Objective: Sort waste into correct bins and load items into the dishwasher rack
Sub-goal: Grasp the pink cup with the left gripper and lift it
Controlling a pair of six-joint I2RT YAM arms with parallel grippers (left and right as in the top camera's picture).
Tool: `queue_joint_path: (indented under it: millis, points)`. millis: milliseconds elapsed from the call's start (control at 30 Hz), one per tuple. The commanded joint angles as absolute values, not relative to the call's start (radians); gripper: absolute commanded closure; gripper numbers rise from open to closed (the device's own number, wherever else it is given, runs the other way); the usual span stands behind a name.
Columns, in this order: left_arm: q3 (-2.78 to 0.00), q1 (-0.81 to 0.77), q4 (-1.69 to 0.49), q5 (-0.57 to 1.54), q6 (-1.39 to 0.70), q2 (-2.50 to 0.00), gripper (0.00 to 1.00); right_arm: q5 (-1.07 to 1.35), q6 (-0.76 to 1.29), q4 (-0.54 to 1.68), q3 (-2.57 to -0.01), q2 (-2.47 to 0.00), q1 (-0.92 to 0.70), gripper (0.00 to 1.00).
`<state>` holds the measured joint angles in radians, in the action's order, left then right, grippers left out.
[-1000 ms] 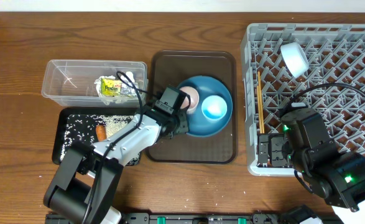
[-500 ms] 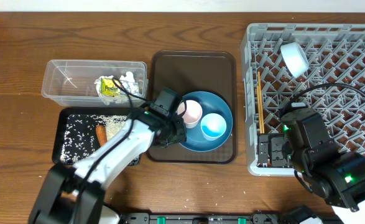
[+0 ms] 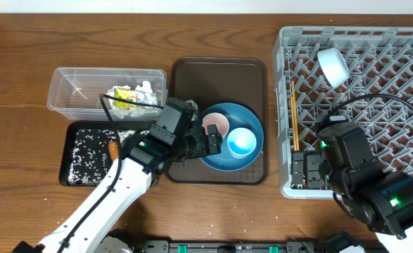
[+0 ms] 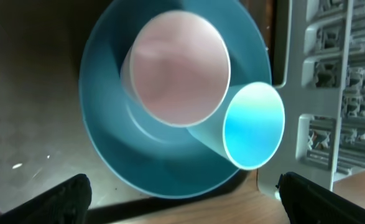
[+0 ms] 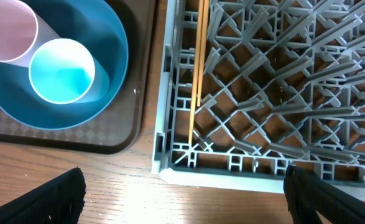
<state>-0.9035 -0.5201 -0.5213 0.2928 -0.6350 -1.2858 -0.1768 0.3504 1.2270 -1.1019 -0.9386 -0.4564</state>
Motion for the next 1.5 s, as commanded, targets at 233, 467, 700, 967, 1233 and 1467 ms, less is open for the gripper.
queue_joint_path:
  millis: [233, 467, 700, 967, 1233, 1467]
  points:
    - [-0.900, -0.523, -0.412, 0.234, -0.646, -1.342, 0.42, -0.191, 0.336, 1.227, -1.101, -0.935, -0.452, 0.01]
    - [-0.900, -0.523, -0.398, 0.163, -0.673, -1.418, 0.50, -0.191, 0.336, 1.227, -1.101, -0.935, -0.452, 0.01]
    - [-0.900, -0.523, -0.353, 0.164, -0.694, -1.513, 0.50, -0.191, 0.336, 1.227, -1.101, -0.935, -0.452, 0.01]
    - [-0.901, -0.523, -0.327, 0.167, -0.694, -1.518, 0.65, -0.191, 0.336, 1.227, -1.101, -0.935, -0.452, 0.01]
    - [-0.900, -0.523, -0.339, 0.164, -0.694, -1.519, 0.73, -0.191, 0.336, 1.227, -1.101, -0.935, -0.452, 0.01]
    - [-0.900, -0.523, -0.354, 0.164, -0.693, -1.519, 0.81, -0.191, 0.336, 1.227, -1.101, -0.935, -0.452, 0.01]
